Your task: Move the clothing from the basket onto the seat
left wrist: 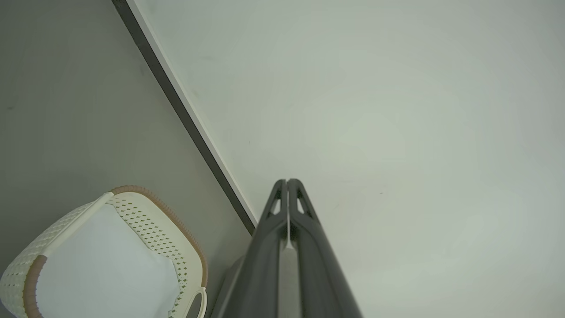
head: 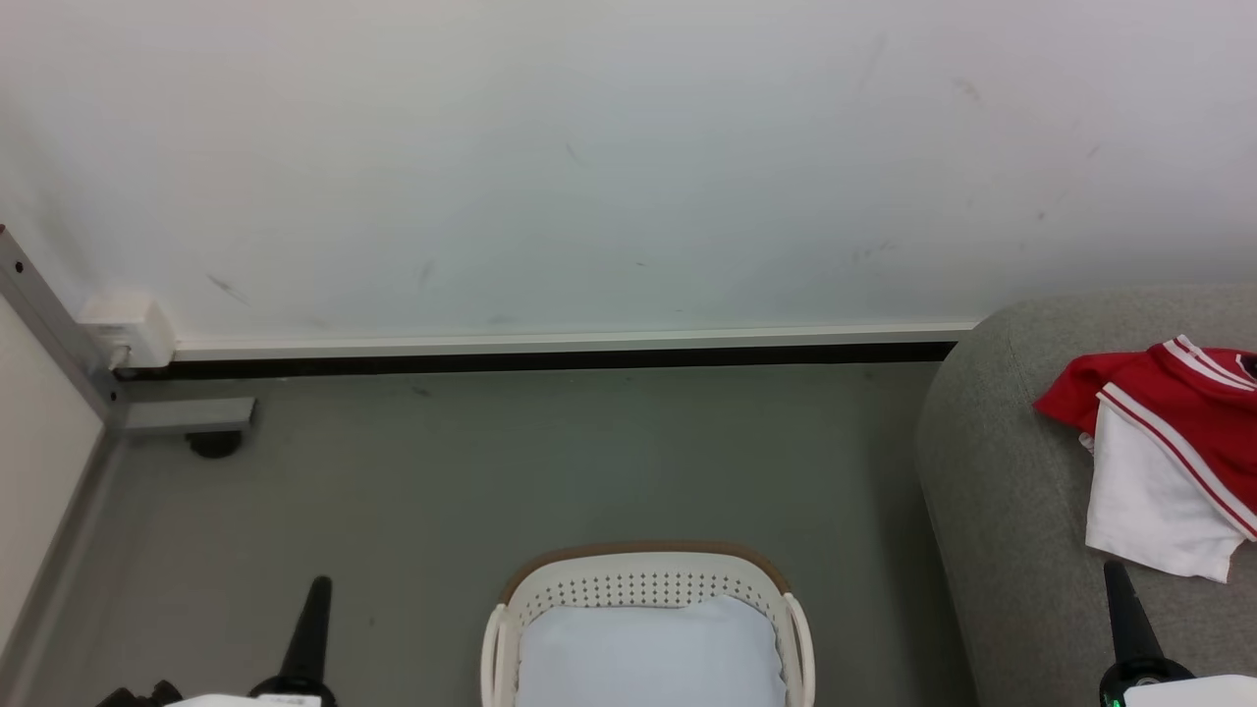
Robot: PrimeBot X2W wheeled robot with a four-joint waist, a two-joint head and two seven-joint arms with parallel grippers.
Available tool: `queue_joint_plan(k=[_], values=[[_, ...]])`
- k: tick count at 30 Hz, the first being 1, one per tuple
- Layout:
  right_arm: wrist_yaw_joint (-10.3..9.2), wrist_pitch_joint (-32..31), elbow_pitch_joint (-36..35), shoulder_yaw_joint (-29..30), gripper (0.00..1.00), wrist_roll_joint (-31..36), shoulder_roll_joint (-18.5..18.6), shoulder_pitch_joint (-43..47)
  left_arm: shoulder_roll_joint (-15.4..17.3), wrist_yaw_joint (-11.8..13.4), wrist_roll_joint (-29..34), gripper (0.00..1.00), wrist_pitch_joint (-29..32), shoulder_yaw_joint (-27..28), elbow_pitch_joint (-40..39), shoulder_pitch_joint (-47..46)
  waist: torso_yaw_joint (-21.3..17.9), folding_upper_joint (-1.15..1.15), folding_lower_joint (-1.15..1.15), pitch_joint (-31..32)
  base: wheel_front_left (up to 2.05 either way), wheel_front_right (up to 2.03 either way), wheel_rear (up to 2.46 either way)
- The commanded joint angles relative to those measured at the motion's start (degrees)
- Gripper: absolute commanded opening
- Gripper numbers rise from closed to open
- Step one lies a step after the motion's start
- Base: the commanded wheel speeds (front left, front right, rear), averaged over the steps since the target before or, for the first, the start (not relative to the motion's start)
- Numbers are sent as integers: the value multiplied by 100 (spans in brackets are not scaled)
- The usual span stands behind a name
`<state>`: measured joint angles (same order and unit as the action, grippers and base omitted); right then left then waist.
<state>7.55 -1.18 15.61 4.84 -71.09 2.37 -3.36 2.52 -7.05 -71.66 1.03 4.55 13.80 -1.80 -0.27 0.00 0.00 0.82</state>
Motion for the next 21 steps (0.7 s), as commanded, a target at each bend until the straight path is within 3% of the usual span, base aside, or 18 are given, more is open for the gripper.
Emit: queue_joint_plan(k=[1, 21], values=[[-7, -40, -64, 32, 0, -152, 59, -99, 46, -32, -157, 0, 48, 33, -28, -105, 1, 0, 0, -3, 0, 0, 0], [-9, -294, -119, 104, 0, -1128, 65, -210, 52, -49, -1116, 0, 309, 122, -1, -299, 12, 0, 0, -46, 0, 0, 0]])
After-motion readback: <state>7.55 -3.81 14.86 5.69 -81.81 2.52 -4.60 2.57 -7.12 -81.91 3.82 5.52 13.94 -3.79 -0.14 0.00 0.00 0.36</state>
